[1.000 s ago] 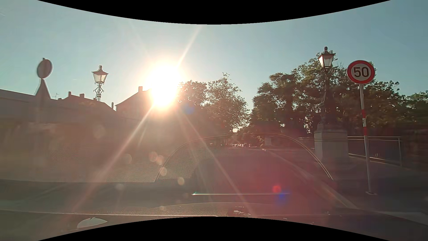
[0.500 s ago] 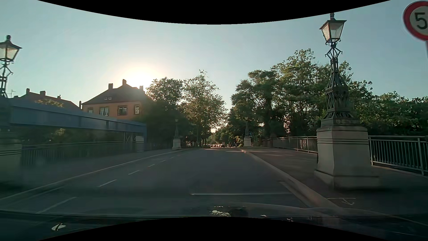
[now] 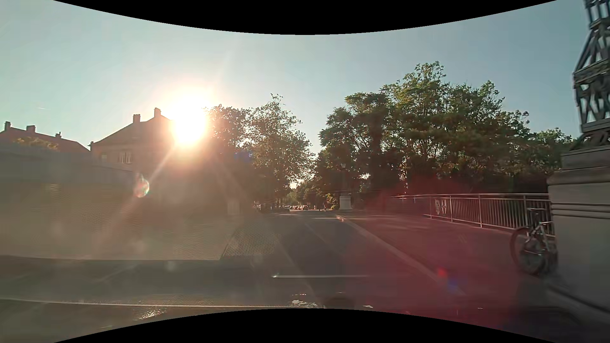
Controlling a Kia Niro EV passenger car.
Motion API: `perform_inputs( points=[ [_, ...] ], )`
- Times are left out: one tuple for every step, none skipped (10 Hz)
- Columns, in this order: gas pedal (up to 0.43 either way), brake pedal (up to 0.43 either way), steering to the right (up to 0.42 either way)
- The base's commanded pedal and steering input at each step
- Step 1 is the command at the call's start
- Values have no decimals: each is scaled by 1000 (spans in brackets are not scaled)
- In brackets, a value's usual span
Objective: Follow the waypoints while adhering to traffic rules and regulations
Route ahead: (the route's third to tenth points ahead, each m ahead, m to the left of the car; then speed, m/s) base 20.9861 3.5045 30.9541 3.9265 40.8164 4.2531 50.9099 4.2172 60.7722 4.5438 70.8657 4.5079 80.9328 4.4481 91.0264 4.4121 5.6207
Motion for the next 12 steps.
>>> perform_inputs(
  points=[
    [177,0,14],
    [177,0,12],
    [177,0,9],
    [177,0,4],
    [177,0,-4],
    [177,0,-8],
    [169,0,-5],
    [150,0,-2],
    [138,0,-2],
    [138,0,-2],
    [138,0,-2],
    [138,0,-1]
  ],
)
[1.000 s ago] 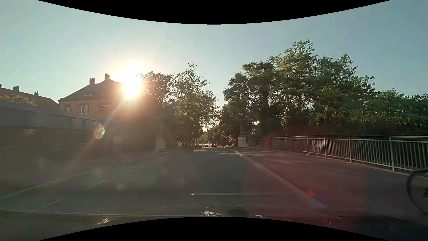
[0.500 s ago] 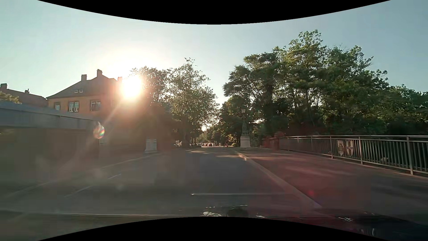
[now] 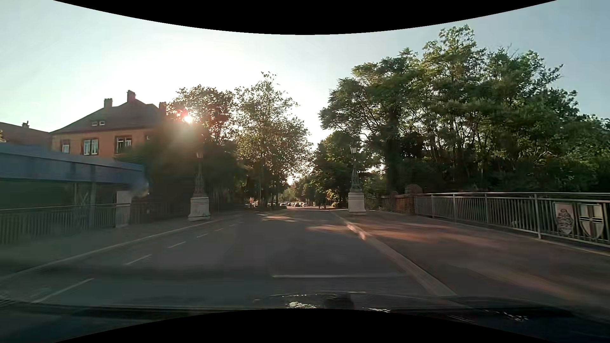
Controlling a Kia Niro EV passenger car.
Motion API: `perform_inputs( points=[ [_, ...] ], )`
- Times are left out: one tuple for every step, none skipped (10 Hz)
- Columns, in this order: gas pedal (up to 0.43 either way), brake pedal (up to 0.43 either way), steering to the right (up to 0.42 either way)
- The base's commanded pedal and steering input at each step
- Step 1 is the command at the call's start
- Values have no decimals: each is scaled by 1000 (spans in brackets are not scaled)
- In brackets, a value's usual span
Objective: Follow the waypoints while adhering to traffic rules and regulations
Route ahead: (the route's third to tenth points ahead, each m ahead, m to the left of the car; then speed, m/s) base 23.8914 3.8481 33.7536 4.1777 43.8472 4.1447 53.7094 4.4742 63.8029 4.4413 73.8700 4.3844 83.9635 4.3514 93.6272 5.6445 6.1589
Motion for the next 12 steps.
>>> perform_inputs(
  points=[
    [138,0,0],
    [138,0,0],
    [138,0,0],
    [138,0,0],
    [138,0,0],
    [138,0,0],
    [138,0,-1],
    [138,0,-4],
    [150,0,-7],
    [150,0,-9],
    [157,0,-10],
    [169,0,-10]
  ],
)
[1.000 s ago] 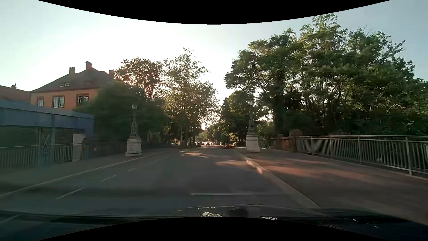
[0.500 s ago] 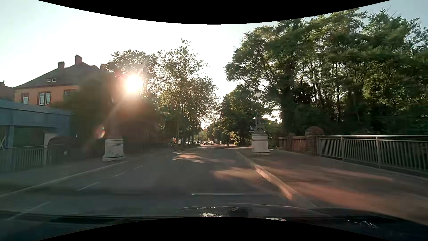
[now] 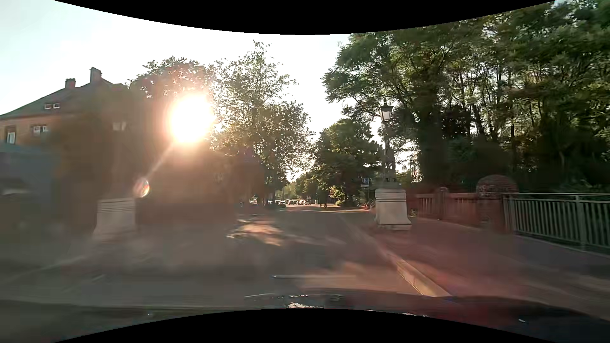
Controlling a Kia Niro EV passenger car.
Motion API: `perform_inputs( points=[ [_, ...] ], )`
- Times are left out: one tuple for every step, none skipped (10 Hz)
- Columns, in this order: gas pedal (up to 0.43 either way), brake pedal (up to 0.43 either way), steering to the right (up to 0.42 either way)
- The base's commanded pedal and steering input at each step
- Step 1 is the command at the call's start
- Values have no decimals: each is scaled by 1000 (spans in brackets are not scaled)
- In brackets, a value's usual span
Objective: Follow the waypoints while adhering to traffic rules and regulations
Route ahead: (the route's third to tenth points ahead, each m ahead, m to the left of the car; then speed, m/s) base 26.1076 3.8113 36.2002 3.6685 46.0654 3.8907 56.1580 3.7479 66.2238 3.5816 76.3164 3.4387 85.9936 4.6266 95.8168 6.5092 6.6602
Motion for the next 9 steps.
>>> perform_inputs(
  points=[
    [169,0,-10],
    [169,0,-10],
    [169,0,-10],
    [177,0,-10],
    [177,0,-10],
    [177,0,-10],
    [177,0,-10],
    [177,0,-10],
    [177,0,-9]
  ],
)
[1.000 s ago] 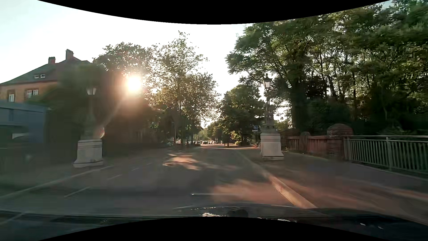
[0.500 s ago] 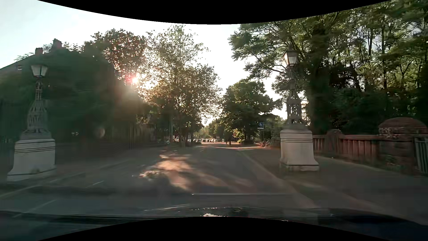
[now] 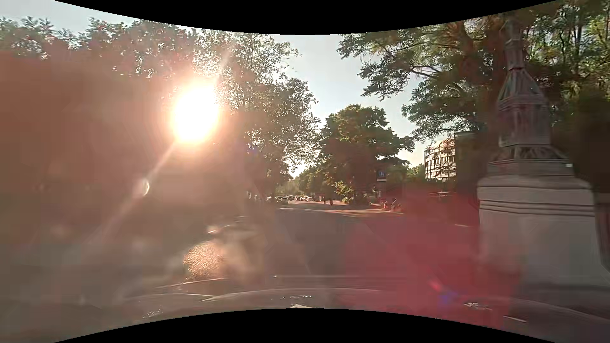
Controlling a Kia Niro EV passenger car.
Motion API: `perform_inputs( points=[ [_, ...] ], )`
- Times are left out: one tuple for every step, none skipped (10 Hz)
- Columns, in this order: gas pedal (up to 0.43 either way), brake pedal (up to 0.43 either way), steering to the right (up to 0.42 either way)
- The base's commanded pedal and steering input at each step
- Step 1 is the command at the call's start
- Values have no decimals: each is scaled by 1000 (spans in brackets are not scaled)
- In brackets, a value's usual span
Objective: Follow the waypoints while adhering to traffic rules and regulations
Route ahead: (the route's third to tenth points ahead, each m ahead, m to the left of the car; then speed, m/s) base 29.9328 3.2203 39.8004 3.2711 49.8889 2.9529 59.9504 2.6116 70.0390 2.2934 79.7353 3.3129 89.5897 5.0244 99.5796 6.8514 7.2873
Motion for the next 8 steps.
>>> perform_inputs(
  points=[
    [177,0,-9],
    [177,0,-9],
    [177,0,-9],
    [177,0,-8],
    [189,0,-8],
    [189,0,-7],
    [189,0,-7],
    [189,0,-8]
  ],
)
